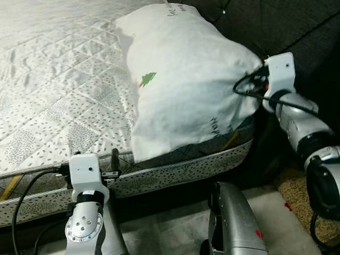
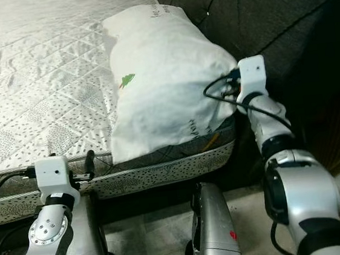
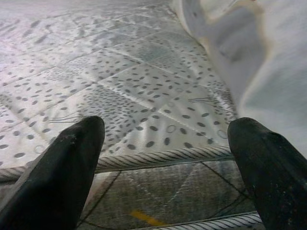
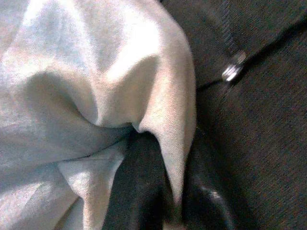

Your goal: Clean up the room

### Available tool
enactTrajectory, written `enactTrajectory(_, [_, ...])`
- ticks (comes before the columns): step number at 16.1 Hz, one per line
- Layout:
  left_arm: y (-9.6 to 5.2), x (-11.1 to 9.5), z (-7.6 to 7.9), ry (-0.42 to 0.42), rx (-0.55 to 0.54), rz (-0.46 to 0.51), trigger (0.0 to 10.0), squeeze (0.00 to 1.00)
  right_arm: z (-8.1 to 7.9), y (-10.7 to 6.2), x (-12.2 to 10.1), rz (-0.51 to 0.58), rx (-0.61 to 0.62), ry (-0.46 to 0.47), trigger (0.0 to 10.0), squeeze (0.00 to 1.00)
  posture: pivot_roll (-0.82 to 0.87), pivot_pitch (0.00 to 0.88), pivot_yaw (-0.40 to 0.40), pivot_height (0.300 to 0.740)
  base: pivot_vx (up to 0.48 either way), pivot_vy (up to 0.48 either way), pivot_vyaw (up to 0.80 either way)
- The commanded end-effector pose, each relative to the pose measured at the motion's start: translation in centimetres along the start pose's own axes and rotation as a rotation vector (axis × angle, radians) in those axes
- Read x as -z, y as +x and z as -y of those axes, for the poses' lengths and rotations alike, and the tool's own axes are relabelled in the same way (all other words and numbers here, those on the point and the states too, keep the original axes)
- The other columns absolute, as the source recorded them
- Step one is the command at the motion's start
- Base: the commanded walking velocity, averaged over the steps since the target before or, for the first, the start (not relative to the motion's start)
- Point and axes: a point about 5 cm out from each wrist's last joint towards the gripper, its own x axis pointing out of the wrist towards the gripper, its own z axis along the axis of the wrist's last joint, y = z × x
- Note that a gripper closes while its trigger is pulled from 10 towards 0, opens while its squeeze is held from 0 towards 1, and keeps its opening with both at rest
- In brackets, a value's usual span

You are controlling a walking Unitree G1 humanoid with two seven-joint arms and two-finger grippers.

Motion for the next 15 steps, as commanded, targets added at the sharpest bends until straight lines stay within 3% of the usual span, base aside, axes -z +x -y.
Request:
enactTrajectory(1, [0.0,-0.1,0.2,0.005,0.014,0.004,10.0,0.00,0.1,-0.1,-0.2,0.023,-0.008,-0.009,10.0,1.00,0.05,0.000,-0.091,0.464,0.000,0.000,0.00])
enactTrajectory(3, [0.0,-0.1,0.2,0.005,0.011,0.003,10.0,0.00,-0.6,-0.1,0.4,0.017,-0.027,-0.054,10.0,1.00,0.05,0.000,-0.093,0.464,0.000,0.000,0.00])
enactTrajectory(6, [-0.3,0.1,0.1,0.002,0.004,-0.001,10.0,0.00,-0.5,-0.8,2.1,0.010,0.051,-0.126,10.0,1.00,0.06,0.000,-0.108,0.464,0.000,0.000,0.00])
enactTrajectory(8, [-0.2,0.0,0.0,0.004,0.000,0.000,10.0,0.00,-0.5,-1.4,3.1,0.014,0.082,-0.118,10.0,1.00,0.06,0.000,-0.107,0.464,0.000,0.000,0.00])
enactTrajectory(9, [-0.2,0.0,0.0,0.004,-0.001,0.001,10.0,0.00,-0.4,-1.5,3.0,0.042,0.103,-0.097,10.0,1.00,0.05,0.000,-0.103,0.464,0.000,0.000,0.00])
enactTrajectory(10, [-0.1,0.0,-0.1,0.005,-0.001,0.003,10.0,0.00,-0.2,-2.0,2.2,0.144,0.144,-0.027,10.0,1.00,0.05,0.000,-0.100,0.464,0.000,0.000,0.00])
enactTrajectory(12, [-0.1,0.0,0.0,0.007,0.009,0.000,10.0,0.00,-0.2,-2.5,1.2,0.220,0.175,0.008,10.0,1.00,0.04,0.000,-0.093,0.464,0.000,0.000,0.00])
enactTrajectory(15, [0.0,0.0,0.1,0.012,0.013,0.003,10.0,0.00,-1.5,-3.3,-1.2,0.346,0.104,0.069,10.0,1.00,0.04,0.000,-0.091,0.464,0.000,0.000,0.00])
